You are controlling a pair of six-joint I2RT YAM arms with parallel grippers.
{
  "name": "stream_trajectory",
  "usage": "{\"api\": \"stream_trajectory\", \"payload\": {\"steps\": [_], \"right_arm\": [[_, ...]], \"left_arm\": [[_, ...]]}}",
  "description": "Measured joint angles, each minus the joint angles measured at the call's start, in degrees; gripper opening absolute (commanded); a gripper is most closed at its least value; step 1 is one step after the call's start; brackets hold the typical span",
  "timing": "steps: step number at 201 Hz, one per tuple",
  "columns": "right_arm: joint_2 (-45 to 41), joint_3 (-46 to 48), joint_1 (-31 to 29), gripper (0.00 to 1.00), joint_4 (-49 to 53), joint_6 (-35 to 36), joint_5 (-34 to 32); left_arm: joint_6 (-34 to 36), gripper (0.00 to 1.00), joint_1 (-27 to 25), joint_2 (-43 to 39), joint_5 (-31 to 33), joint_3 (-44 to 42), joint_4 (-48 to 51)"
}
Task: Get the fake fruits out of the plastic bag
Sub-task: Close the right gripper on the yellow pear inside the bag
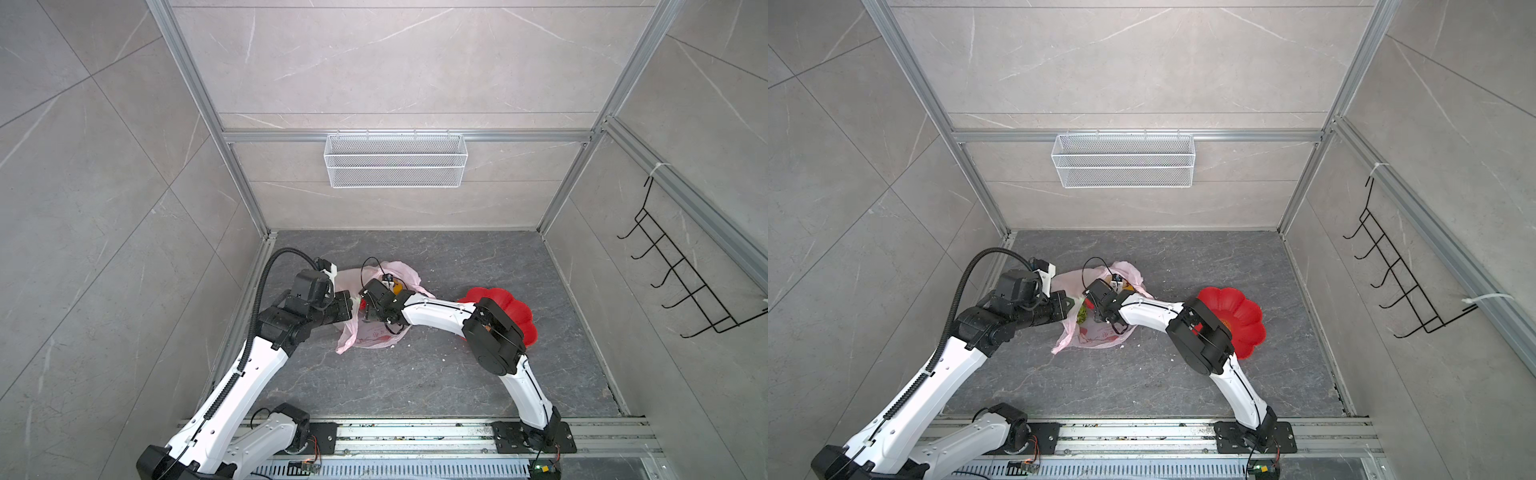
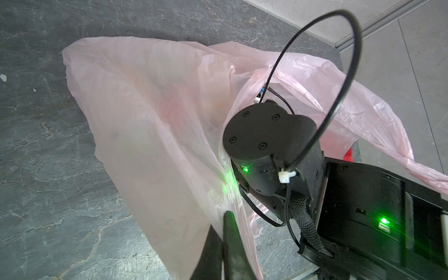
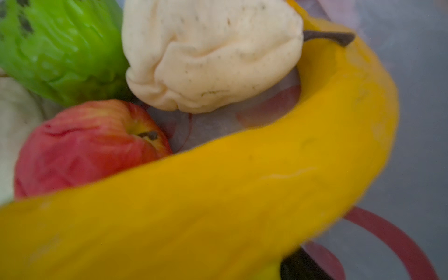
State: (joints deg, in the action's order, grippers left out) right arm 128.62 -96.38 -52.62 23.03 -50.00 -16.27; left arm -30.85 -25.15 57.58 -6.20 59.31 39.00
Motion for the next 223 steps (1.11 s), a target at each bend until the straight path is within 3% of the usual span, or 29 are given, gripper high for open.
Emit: {"api": "stream_trajectory", "payload": {"steps": [81,135,223], "right_arm": [[-0.02,0.0,0.0,0.52,-0.72,-0.39,-0.02],[-1.4,1.9,-0.02,0.47,-0.96,0.33,0.0],[-12.61,8.2,-2.47,0.46,-0.55,4.09,1.38]], "left_arm": [[0.0,0.0,0.0,0.0,0.0,-0.48,-0.09],[-0.02,0.0,0.0,-0.02,0.02,-1.51,-0.83],[-0.02,0.0,0.0,-0.61,1.18,-2.86,-2.08]]}}
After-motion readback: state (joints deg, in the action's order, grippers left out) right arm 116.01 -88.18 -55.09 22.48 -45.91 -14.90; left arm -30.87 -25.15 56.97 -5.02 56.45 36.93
